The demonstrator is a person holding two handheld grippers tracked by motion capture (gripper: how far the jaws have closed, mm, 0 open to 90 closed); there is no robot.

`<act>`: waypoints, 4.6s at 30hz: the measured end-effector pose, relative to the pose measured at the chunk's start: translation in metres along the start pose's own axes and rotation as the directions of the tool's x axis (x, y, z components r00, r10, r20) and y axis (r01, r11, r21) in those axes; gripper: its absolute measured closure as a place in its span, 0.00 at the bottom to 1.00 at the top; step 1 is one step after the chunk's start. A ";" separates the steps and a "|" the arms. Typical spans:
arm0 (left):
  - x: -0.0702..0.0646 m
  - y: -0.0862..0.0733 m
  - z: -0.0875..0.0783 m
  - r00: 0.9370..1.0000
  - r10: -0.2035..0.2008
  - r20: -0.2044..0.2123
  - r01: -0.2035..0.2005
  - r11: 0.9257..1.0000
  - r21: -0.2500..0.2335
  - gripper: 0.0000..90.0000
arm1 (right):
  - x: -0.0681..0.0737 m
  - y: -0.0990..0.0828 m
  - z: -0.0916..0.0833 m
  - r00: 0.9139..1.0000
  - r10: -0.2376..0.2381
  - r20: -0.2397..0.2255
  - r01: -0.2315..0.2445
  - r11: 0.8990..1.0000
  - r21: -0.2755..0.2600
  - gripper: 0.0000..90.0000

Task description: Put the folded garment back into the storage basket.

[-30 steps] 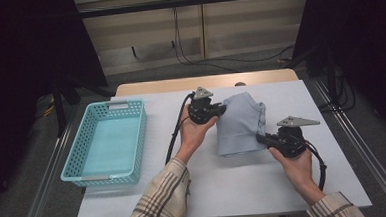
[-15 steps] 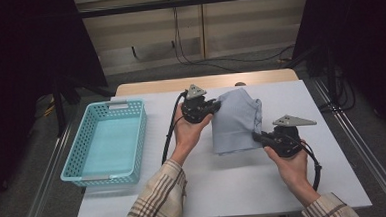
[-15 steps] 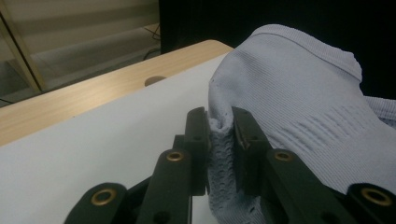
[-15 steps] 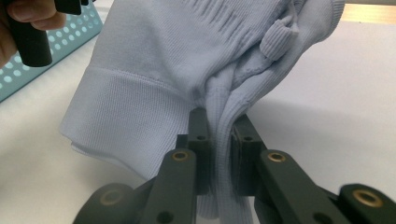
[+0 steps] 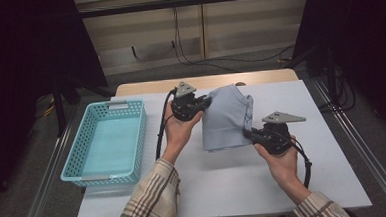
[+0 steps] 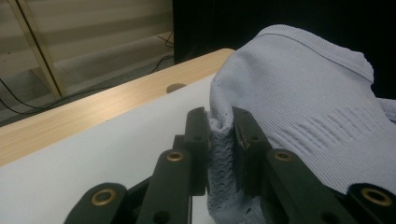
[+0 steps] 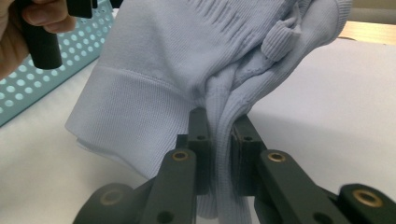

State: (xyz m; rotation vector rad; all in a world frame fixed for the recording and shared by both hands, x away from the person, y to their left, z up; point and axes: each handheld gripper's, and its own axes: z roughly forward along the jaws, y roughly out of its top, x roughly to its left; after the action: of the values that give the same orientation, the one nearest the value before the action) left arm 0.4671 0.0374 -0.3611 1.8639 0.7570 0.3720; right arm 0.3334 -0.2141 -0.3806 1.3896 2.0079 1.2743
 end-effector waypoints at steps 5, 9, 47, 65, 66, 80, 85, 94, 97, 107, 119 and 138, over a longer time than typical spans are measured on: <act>0.005 0.001 -0.006 1.000 -0.010 -0.019 0.010 1.000 -0.009 0.87 | 0.008 0.005 0.005 1.000 -0.006 0.001 0.006 1.000 0.001 0.91; 0.010 0.002 -0.010 1.000 -0.007 -0.030 0.007 1.000 -0.007 0.87 | 0.013 0.009 0.010 1.000 -0.002 0.010 0.002 1.000 0.015 0.91; 0.045 0.021 -0.051 0.990 -0.039 -0.135 0.032 0.998 -0.051 0.87 | 0.054 0.046 0.035 0.998 -0.030 -0.057 0.027 0.999 -0.037 0.91; 0.058 0.018 -0.064 0.982 -0.077 -0.170 0.065 0.995 -0.072 0.87 | 0.072 0.052 0.049 0.995 -0.042 -0.090 0.038 0.998 -0.049 0.91; 0.059 0.019 -0.066 0.982 -0.076 -0.173 0.064 0.995 -0.073 0.87 | 0.073 0.053 0.050 0.995 -0.042 -0.095 0.037 0.998 -0.049 0.91; 0.073 0.020 -0.084 0.976 -0.089 -0.200 0.074 0.994 -0.083 0.87 | 0.095 0.065 0.060 0.991 -0.071 -0.115 0.065 0.997 -0.050 0.91; 0.077 0.022 -0.092 0.973 -0.091 -0.212 0.072 0.993 -0.094 0.87 | 0.104 0.071 0.062 0.989 -0.076 -0.125 0.069 0.996 -0.059 0.91; 0.090 0.015 -0.104 0.967 -0.107 -0.232 0.089 0.992 -0.090 0.87 | 0.120 0.077 0.071 0.985 -0.099 -0.144 0.090 0.994 -0.062 0.91; 0.094 0.016 -0.110 0.964 -0.111 -0.241 0.090 0.992 -0.093 0.87 | 0.127 0.080 0.073 0.984 -0.104 -0.145 0.096 0.993 -0.062 0.91; 0.105 0.018 -0.128 0.957 -0.116 -0.265 0.090 0.990 -0.108 0.87 | 0.145 0.089 0.078 0.983 -0.097 -0.157 0.090 0.994 -0.056 0.91; 0.116 0.017 -0.148 0.948 -0.123 -0.294 0.091 0.988 -0.121 0.87 | 0.166 0.097 0.087 0.977 -0.110 -0.181 0.102 0.993 -0.057 0.91; 0.132 0.013 -0.177 0.926 -0.135 -0.352 0.092 0.987 -0.135 0.87 | 0.195 0.108 0.102 0.966 -0.148 -0.211 0.135 0.988 -0.072 0.91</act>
State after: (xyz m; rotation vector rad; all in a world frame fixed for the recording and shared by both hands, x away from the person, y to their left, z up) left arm 0.4699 0.2463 -0.2880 1.6518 1.0634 0.6815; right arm 0.3795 0.0154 -0.3085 1.0999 2.1490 1.4586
